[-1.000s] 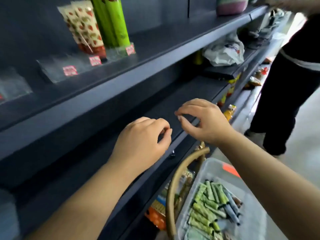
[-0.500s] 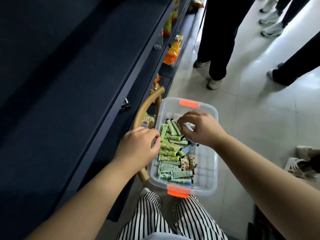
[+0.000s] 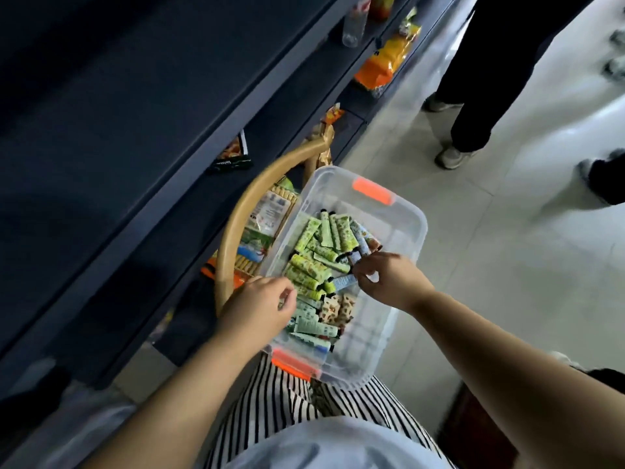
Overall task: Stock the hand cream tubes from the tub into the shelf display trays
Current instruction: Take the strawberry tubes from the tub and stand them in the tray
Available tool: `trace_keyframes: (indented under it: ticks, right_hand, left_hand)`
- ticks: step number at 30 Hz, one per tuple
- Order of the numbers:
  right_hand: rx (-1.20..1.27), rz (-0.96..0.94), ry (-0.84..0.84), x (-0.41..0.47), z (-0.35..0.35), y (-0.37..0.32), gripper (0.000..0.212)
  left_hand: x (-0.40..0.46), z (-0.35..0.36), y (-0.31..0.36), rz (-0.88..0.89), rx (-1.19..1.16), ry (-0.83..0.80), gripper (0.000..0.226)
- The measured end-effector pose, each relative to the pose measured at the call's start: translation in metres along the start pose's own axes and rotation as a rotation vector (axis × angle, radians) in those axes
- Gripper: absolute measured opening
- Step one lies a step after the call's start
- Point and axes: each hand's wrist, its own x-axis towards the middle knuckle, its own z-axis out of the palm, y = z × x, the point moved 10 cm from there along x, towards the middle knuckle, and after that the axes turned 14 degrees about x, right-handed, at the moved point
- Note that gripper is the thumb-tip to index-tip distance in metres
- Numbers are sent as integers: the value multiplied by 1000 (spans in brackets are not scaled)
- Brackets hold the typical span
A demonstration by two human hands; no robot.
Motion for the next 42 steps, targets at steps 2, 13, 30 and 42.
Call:
trace_keyframes:
  ticks: [2, 13, 30, 42]
  right_hand:
    - [-31, 32, -90, 8, 12, 6, 23]
    - [-154, 103, -524, 47, 58, 65, 29]
    - [-335, 12, -1124, 58, 230, 154, 37]
    - [-461, -93, -1112, 61, 256, 178, 33]
  left_hand:
    - [2, 13, 3, -7, -40, -30, 16]
    - [4, 95, -17, -429, -212, -87, 16]
    - [-39, 205, 18, -667, 25, 53, 26]
    - [-44, 198, 19, -707, 133, 258, 17]
